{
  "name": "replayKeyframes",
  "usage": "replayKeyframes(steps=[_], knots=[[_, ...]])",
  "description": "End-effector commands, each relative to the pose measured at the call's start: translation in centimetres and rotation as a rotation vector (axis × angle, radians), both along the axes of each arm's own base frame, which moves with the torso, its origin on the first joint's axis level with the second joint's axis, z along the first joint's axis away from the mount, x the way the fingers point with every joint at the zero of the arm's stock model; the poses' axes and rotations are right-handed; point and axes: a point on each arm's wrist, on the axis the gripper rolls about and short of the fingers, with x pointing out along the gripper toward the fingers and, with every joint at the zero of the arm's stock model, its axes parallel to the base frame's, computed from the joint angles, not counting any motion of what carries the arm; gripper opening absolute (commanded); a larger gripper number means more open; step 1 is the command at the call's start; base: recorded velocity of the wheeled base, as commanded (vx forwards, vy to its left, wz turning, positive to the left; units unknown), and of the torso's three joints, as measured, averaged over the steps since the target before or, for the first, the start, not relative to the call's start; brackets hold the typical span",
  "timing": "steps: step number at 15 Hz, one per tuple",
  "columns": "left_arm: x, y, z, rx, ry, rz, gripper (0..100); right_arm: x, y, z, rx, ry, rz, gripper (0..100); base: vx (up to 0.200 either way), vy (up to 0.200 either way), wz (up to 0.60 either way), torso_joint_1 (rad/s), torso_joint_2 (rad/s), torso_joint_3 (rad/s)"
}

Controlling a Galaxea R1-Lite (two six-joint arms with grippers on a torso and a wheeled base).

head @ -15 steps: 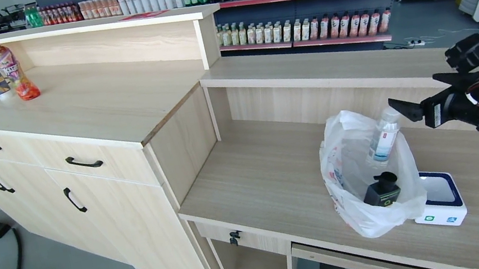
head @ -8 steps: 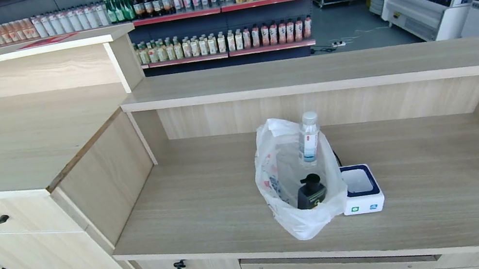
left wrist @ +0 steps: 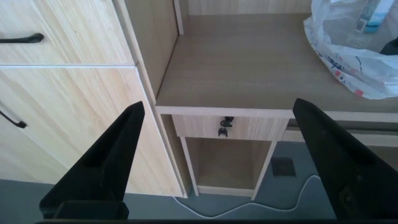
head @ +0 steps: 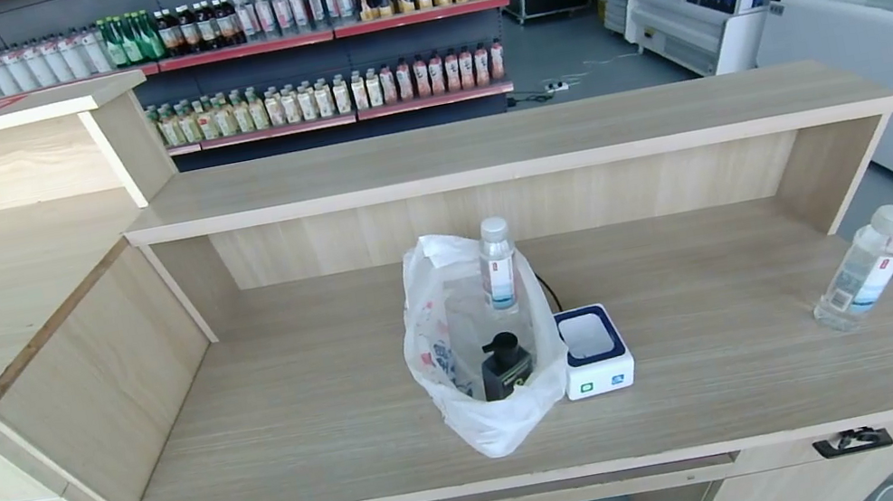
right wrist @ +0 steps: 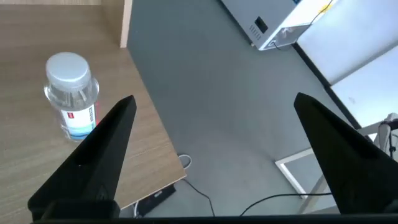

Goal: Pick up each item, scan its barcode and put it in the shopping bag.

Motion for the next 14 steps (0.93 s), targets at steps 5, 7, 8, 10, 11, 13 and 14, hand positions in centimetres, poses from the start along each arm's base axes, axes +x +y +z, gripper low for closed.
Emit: replayKeyframes(steps=[5, 7, 8, 10, 11, 13, 14], knots=[[0.0, 0.0, 0.0, 0.0, 0.0, 0.001, 100, 0.3, -4.3, -5.3, 0.085, 0.109, -0.034, 100, 0.0, 0.0, 0.0, 0.0, 0.0, 0.0], [0.0, 0.0, 0.0, 0.0, 0.0, 0.001, 100, 0.1, -4.7, -5.6, 0.098, 0.103, 0.008, 100, 0.0, 0.0, 0.0, 0.0, 0.0, 0.0], [0.0, 0.0, 0.0, 0.0, 0.0, 0.001, 100, 0.0, -5.1, -5.9, 0.113, 0.098, 0.059, 100, 0.0, 0.0, 0.0, 0.0, 0.0, 0.0], [0.0, 0.0, 0.0, 0.0, 0.0, 0.001, 100, 0.4, -5.2, -6.7, 0.133, 0.093, 0.138, 100, 0.0, 0.0, 0.0, 0.0, 0.0, 0.0], [0.0, 0.0, 0.0, 0.0, 0.0, 0.001, 100, 0.7, -5.2, -7.1, 0.14, 0.094, 0.164, 100, 0.0, 0.0, 0.0, 0.0, 0.0, 0.0], [0.0, 0.0, 0.0, 0.0, 0.0, 0.001, 100, 1.9, -5.1, -8.1, 0.154, 0.102, 0.229, 100, 0.0, 0.0, 0.0, 0.0, 0.0, 0.0], [0.0, 0.0, 0.0, 0.0, 0.0, 0.001, 100, 2.6, -5.0, -8.8, 0.149, 0.099, 0.246, 100, 0.0, 0.0, 0.0, 0.0, 0.0, 0.0]])
